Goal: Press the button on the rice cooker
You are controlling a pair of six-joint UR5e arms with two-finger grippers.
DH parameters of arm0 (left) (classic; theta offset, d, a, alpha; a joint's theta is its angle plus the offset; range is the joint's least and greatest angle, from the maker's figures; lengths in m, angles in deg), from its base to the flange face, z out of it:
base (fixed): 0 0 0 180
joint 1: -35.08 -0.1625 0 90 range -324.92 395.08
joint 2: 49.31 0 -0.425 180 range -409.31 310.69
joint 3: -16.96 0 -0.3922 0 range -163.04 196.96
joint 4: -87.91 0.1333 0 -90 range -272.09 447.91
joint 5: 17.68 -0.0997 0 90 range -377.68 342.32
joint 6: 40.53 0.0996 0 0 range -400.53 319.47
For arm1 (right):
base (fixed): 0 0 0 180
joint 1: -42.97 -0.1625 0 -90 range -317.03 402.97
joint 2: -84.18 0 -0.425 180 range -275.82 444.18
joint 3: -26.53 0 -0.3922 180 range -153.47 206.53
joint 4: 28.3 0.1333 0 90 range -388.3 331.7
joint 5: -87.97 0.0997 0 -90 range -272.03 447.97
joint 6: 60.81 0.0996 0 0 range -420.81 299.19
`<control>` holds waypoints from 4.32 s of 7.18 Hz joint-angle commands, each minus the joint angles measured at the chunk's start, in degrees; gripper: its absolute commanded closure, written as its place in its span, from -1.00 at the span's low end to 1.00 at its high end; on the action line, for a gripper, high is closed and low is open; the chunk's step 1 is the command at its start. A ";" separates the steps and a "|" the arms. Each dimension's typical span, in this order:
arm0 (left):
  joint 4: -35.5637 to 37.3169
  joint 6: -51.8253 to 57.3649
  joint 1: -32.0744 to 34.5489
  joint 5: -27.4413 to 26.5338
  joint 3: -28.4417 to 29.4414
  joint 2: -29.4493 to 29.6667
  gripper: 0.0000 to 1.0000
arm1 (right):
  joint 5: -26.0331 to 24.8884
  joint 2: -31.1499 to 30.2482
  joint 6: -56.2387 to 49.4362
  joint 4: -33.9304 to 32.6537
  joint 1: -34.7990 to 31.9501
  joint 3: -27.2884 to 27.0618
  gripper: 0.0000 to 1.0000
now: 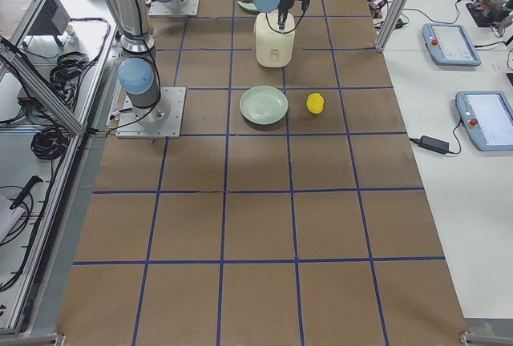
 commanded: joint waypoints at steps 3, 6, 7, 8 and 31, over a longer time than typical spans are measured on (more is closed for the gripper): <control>0.01 0.03 0.00 0.00 0.00 0.00 -1.00 | -0.08 -0.24 -0.16 -0.08 -0.03 -1.59 0.79; 0.01 -0.06 0.00 0.00 0.00 0.00 -1.00 | 0.00 0.02 -0.07 -0.16 -0.03 -1.42 0.79; 0.01 0.03 0.00 0.00 0.00 0.00 -1.00 | 0.09 0.11 -0.07 -0.16 -0.03 -1.60 0.79; -0.08 0.03 0.00 0.00 0.00 0.00 -1.00 | 0.18 0.11 0.02 -0.16 -0.03 -1.60 0.79; 0.01 -0.06 0.00 0.00 0.00 0.00 -1.00 | -10.19 -5.61 -24.16 29.72 9.80 18.27 -0.99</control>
